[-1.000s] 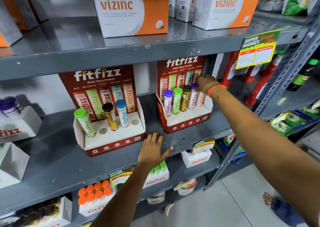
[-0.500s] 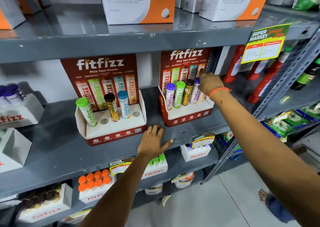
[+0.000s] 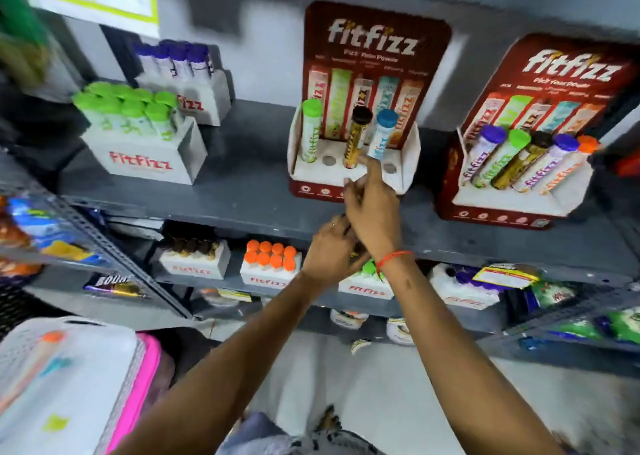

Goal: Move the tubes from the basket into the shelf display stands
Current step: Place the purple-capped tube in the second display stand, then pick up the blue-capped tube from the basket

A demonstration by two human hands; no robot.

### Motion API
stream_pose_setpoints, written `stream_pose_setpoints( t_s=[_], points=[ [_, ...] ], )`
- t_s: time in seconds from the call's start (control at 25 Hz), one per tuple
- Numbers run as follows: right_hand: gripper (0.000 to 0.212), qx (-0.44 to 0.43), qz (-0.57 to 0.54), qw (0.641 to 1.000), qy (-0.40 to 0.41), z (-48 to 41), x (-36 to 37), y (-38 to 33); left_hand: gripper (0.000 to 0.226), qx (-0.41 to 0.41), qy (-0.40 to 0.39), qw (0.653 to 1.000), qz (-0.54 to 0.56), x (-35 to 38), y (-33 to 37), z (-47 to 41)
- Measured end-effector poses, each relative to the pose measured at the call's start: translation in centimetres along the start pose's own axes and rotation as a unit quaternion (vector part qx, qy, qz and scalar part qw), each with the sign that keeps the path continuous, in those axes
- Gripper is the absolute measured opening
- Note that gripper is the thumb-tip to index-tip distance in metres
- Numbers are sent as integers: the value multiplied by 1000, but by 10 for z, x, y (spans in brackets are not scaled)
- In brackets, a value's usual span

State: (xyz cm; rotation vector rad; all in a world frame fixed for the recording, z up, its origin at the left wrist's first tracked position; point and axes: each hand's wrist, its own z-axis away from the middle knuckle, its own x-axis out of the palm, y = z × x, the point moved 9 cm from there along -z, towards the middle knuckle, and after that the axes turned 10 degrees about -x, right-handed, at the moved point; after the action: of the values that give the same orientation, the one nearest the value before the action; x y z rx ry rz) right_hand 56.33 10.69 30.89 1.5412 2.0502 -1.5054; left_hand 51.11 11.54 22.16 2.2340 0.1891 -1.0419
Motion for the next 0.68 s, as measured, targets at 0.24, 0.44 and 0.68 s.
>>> stream_pose_setpoints(
  t_s=[0.24, 0.44, 0.68],
  points=[
    [31, -60, -109, 987, -106, 46, 179, -98, 29, -217, 80, 966, -118, -105, -149, 144],
    [33, -78, -109, 954, -269, 112, 328, -156, 35, -445, 38, 876, -181, -162, -250, 279],
    [26, -205, -128, 848, -472, 228, 461, -240, 59, -630, -36, 764, -138, -162, -295, 430]
  ],
)
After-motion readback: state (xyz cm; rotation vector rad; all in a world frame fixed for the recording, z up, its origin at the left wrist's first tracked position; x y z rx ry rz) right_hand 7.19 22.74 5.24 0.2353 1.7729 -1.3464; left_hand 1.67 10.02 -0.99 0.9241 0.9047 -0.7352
